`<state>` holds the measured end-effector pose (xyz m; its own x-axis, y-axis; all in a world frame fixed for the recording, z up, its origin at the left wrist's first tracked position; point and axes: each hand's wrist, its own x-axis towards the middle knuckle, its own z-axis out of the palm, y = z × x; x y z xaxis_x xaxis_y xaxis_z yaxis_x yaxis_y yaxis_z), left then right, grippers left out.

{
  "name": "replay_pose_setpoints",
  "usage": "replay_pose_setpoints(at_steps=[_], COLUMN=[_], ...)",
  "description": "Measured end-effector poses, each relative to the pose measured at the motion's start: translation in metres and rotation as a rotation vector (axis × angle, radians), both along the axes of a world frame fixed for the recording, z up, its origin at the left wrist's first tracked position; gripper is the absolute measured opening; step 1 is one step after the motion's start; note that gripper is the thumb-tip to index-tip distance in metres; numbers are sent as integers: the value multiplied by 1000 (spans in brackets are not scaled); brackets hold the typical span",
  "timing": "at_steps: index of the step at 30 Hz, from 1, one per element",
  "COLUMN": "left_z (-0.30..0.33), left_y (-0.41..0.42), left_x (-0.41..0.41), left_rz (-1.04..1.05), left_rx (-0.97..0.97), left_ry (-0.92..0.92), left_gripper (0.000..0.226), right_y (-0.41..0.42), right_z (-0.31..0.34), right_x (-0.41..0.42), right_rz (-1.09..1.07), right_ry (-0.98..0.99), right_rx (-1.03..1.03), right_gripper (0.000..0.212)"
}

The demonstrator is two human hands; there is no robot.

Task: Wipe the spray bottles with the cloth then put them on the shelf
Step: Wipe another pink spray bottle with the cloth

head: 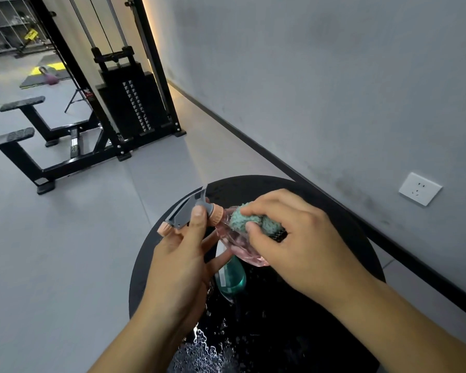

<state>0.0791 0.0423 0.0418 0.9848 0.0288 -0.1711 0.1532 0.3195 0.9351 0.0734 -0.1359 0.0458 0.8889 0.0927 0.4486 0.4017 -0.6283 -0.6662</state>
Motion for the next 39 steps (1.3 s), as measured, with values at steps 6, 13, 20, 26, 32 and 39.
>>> replay_pose_setpoints(at_steps=[6,13,20,26,32,39], left_z=[-1,2,2,3,3,4], left_y=[2,7,3,8,-1,4], left_x=[3,5,3,7,1,4], left_rz=[30,49,26,68,42,73], left_rx=[-11,-22,19,0,54,22], left_ry=[31,47,48,37,30,26], left_gripper=[38,41,43,36,35,39], right_y=[-1,7,9,0,9,1], right_z=[-7,-14,-16,-15,-15,-11], right_x=[-3,-6,-7,-3,-3,-2], right_rz=[-44,13,4,-12,63,27], right_ry=[-45,-91,-112,-32,-89,-31], right_rx=[-100,-237,-204,-125,-171,-139], right_gripper=[25,38,31,28,27,23])
